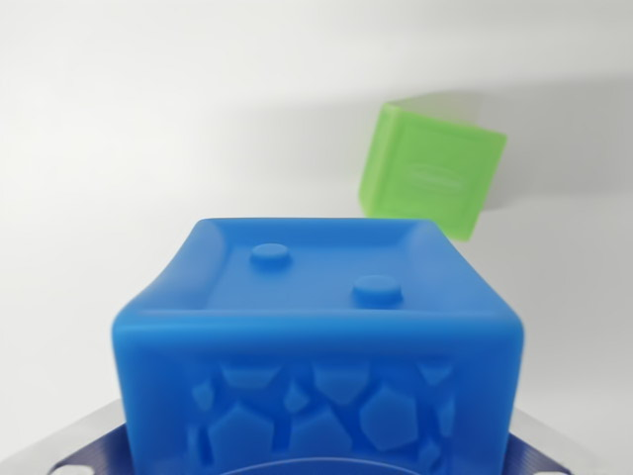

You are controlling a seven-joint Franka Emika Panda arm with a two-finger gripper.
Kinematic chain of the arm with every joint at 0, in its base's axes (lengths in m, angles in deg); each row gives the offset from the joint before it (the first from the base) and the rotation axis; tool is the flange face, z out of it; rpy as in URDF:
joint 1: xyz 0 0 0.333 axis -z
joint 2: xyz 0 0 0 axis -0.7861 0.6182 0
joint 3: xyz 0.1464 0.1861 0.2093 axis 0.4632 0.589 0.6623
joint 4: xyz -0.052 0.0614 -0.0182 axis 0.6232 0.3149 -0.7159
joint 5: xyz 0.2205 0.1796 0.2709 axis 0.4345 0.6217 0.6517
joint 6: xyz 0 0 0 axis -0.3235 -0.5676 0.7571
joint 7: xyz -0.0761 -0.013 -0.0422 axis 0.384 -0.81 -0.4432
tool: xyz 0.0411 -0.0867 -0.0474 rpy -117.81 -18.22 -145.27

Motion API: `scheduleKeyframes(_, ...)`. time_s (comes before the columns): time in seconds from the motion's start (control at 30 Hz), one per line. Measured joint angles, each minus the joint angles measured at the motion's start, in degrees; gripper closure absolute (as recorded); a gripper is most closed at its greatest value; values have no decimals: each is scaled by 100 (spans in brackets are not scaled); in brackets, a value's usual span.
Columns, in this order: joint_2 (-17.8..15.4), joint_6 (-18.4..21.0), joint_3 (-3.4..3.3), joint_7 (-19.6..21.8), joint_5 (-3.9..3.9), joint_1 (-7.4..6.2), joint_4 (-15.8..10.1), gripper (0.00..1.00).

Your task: Stack cube

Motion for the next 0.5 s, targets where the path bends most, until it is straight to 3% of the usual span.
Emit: scheduleKeyframes(0.5, 142, 183, -133, 244, 50, 117, 321, 100)
